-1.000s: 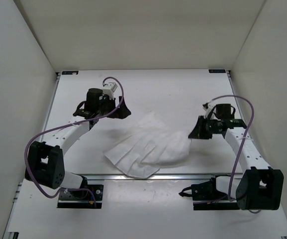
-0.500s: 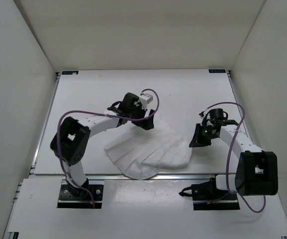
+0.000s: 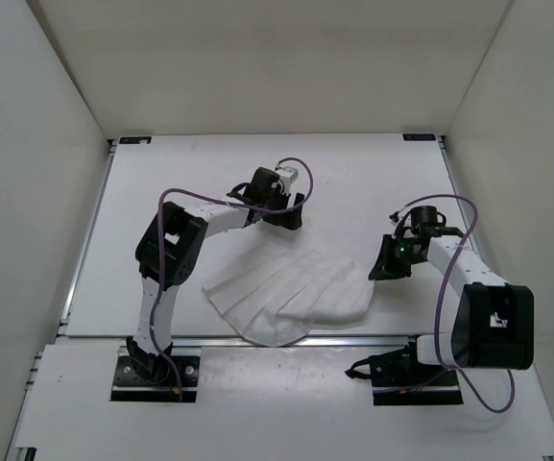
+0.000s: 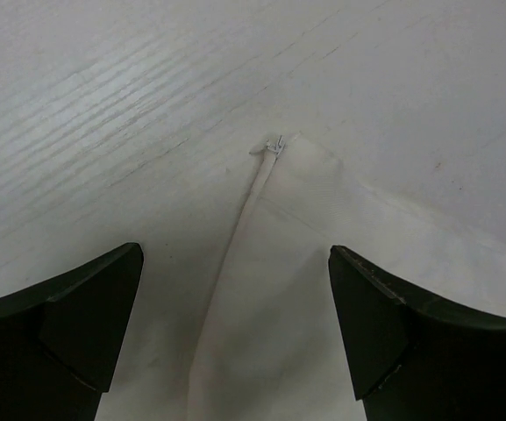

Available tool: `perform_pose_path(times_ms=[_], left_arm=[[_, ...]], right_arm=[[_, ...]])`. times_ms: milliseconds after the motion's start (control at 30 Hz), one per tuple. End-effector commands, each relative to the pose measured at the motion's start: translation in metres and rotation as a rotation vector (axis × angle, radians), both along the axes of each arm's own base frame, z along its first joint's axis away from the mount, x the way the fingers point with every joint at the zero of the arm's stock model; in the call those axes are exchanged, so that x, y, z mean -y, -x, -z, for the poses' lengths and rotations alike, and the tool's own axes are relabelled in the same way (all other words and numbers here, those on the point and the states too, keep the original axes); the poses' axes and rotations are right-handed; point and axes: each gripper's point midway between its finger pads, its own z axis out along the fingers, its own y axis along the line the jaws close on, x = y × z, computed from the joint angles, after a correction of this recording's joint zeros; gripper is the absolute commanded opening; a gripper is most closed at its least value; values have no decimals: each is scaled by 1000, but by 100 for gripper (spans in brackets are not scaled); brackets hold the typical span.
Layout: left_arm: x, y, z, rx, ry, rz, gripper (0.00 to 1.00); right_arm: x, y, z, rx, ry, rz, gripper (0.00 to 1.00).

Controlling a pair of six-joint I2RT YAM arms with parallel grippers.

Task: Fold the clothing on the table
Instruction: Flatten the skirt out

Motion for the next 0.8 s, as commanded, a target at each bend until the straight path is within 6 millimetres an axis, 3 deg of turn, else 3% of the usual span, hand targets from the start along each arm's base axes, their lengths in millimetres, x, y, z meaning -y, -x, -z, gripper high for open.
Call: perform_pose_path(times_ms=[0, 100, 233, 367, 433, 500, 567, 700, 733, 767], left_arm=[[23, 2, -15, -28, 121, 57, 98], [29, 6, -11, -32, 110, 79, 95], [36, 8, -3, -47, 76, 81, 78], [41, 10, 1, -45, 22, 82, 68], [35, 15, 12, -63, -25, 46, 53], [24, 9, 18, -54, -64, -12, 20], [18, 9, 20, -76, -73, -54, 0], [1, -15, -12, -48, -15, -155, 0], [0, -25, -31, -7, 3, -171, 0], [-9, -40, -62, 53, 23, -200, 0]], right_arm=[[-6, -8, -6, 23, -16, -39, 0], [-9, -10, -2, 9, -15, -50, 0], [-7, -14, -2, 12, -4, -50, 0], [-5, -21, -1, 21, 42, -55, 0], [-2, -32, -4, 50, 50, -47, 0], [1, -43, -6, 73, 59, -47, 0], [1, -56, -11, 94, 61, -42, 0], [11, -111, -38, 205, 68, -36, 0], [12, -132, -54, 255, 72, -39, 0], [13, -142, -55, 252, 57, -38, 0]])
